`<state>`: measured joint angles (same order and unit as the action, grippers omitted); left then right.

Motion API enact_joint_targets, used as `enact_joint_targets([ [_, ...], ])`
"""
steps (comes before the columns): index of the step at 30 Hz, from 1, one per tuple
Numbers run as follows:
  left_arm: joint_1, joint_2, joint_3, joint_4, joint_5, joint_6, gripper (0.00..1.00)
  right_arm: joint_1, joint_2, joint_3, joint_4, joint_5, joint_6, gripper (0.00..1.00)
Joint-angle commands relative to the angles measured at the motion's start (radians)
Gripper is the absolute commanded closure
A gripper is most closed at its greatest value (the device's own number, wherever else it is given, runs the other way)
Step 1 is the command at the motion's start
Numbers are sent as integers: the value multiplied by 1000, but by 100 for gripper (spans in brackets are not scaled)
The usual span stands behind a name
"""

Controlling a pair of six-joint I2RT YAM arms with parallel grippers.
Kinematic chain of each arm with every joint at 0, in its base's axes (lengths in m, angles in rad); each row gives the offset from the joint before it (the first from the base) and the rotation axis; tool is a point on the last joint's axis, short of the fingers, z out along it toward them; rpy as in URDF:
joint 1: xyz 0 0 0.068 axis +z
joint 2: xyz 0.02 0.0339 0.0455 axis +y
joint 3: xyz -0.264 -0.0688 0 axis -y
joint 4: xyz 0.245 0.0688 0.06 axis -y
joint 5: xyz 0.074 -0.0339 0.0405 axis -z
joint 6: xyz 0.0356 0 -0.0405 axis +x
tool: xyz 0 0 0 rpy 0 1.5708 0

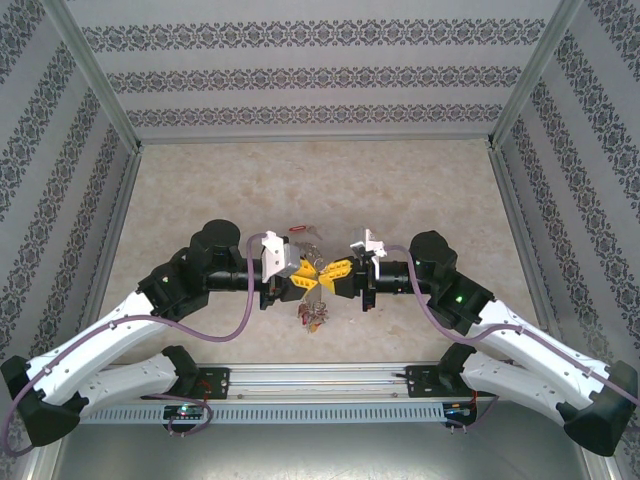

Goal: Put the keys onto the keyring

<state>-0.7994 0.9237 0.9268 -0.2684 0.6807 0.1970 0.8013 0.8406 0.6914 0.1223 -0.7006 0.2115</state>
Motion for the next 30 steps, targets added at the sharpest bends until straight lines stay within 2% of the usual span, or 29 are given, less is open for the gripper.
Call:
enact_joint_targets([
  [1, -12, 4, -1, 66, 34, -17, 77, 9, 3, 7, 73, -26, 8, 100],
  [11, -11, 25, -4, 90, 52, -28, 85, 11, 20, 10, 78, -35, 5, 100],
  [13, -11, 28, -4, 100, 54, -30, 89, 12, 25, 10, 76, -37, 5, 100],
  [15, -11, 31, -5, 107, 54, -31, 100, 14, 28, 10, 73, -36, 0, 100],
  [20, -11, 20, -21, 117, 36, -18, 100, 16, 22, 8, 60, -13, 3, 100],
  [24, -11, 9, -17, 86, 3, 6, 100, 15, 7, 5, 53, 12, 30, 76],
  [25, -11, 9, -15, 78, -3, 11, 100, 15, 0, 1, 53, 17, 35, 73],
  [27, -10, 4, -12, 69, -16, 21, 100, 14, -21, -7, 46, 38, 47, 68],
  [30, -10, 4, -2, 51, -27, 33, 100, 13, -53, -13, 28, 62, 58, 68],
])
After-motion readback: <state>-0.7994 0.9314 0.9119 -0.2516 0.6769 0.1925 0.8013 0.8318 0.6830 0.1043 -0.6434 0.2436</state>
